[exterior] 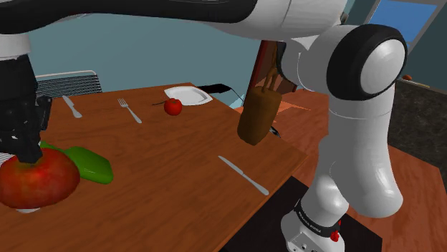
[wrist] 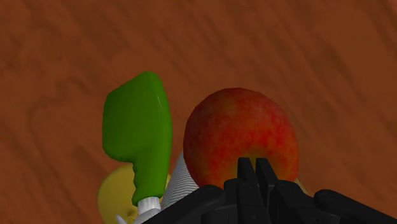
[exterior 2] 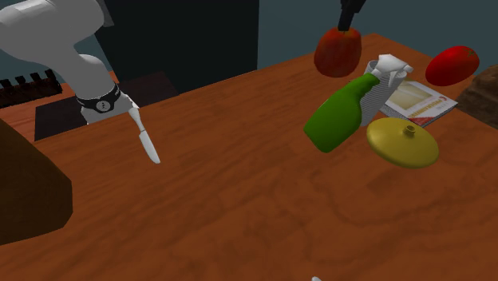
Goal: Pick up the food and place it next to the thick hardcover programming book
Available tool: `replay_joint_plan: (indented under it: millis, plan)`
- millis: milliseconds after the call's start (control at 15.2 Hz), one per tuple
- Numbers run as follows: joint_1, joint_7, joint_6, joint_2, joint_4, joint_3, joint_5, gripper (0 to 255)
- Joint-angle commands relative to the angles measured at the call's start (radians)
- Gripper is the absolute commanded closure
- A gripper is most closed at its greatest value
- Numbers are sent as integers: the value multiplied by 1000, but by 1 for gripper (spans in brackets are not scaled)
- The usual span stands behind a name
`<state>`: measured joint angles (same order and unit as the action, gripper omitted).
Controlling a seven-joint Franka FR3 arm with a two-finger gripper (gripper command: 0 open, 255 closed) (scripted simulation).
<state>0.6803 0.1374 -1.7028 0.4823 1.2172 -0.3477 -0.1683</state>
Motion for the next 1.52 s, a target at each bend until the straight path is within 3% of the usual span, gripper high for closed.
replay_joint_plan:
  millis: [0, 396, 462, 528, 858, 1452]
  plan:
    - [42, 42, 16, 36, -50, -6, -15, 255]
    - [193, 140, 106, 219, -318, -6, -70, 255]
    - [224, 152, 133, 263, -391, -2, -80, 255]
    - [287, 163, 202, 364, -564, 8, -99, 255]
    - [249, 179, 84, 300, -377, 0, -88, 255]
    - [218, 195, -60, 269, -198, -3, -87, 255]
